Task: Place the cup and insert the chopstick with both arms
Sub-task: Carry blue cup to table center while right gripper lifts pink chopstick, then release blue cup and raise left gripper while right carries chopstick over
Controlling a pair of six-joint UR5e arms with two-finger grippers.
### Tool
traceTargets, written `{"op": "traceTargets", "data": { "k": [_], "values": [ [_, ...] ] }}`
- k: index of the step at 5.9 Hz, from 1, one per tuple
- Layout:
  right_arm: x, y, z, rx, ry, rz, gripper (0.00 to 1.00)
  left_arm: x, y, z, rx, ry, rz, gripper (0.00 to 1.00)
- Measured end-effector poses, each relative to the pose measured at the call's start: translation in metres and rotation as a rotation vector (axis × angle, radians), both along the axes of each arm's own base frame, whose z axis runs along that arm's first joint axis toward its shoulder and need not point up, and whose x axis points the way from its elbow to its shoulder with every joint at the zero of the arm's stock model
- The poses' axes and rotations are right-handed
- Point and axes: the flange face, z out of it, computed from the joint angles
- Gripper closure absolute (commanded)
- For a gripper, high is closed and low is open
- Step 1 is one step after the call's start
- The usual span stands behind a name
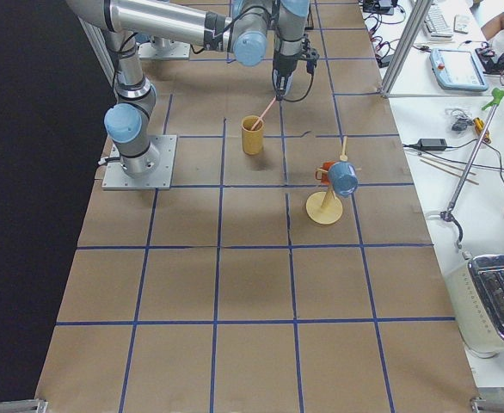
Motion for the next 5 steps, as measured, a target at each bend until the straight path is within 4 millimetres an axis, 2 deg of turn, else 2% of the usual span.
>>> {"op": "traceTargets", "data": {
  "k": [1,2,3,4,5],
  "values": [
    [0.004,-0.001,0.045,-0.006,0.001,0.008,0.92,0.006,0.0,0.024,-0.024,0.008,-0.029,0.01],
    [0.007,0.003,0.086,-0.013,0.002,0.013,0.92,0.028,0.0,0.064,-0.03,0.002,-0.089,0.01],
    [0.009,0.006,0.112,-0.014,0.002,0.013,0.92,0.072,0.002,0.113,-0.006,-0.007,-0.152,0.01],
    [0.012,0.006,0.12,-0.011,0.001,0.002,0.93,0.122,0.014,0.165,0.027,-0.011,-0.215,0.01],
    [0.021,0.002,0.115,-0.001,0.0,-0.02,0.93,0.164,0.034,0.209,0.047,-0.018,-0.276,0.01]
  ]
}}
